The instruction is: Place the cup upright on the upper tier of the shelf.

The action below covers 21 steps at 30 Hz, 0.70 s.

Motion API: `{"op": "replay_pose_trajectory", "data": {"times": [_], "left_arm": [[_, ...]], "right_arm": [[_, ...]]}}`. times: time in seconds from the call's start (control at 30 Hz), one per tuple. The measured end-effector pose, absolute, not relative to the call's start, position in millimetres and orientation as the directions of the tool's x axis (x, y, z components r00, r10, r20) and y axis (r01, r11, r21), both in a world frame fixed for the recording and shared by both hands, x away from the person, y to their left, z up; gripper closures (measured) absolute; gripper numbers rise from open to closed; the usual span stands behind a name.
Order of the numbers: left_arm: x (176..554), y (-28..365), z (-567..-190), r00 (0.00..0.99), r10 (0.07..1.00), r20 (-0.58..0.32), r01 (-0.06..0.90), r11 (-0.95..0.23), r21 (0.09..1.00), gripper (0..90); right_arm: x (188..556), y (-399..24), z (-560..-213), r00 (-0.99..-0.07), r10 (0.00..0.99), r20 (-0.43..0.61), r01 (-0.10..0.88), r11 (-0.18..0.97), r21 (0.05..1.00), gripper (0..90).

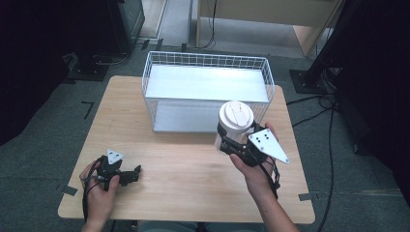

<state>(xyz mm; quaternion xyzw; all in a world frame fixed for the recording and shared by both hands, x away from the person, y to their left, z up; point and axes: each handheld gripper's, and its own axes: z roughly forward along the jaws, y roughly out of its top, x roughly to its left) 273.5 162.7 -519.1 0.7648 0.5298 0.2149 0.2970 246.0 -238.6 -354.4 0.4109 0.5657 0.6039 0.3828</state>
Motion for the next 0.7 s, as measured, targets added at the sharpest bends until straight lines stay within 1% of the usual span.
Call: {"op": "replay_pose_trajectory", "data": {"times": [0.3,0.5,0.7], "left_arm": [[274,163,-519,0.348,0.937,0.015,0.683,-0.265,0.68,0.0],[273,162,-519,0.345,0.939,0.011,0.684,-0.26,0.682,0.0],[274,163,-519,0.346,0.938,0.013,0.683,-0.262,0.682,0.0]], "right_arm": [[260,-234,-323,-0.357,0.933,0.044,-0.06,-0.07,0.996,15.3],[273,-233,-308,-0.34,0.94,0.025,-0.086,-0.058,0.995,15.3],[295,-235,-291,-0.297,0.954,0.039,-0.1,-0.072,0.992,15.3]]}}
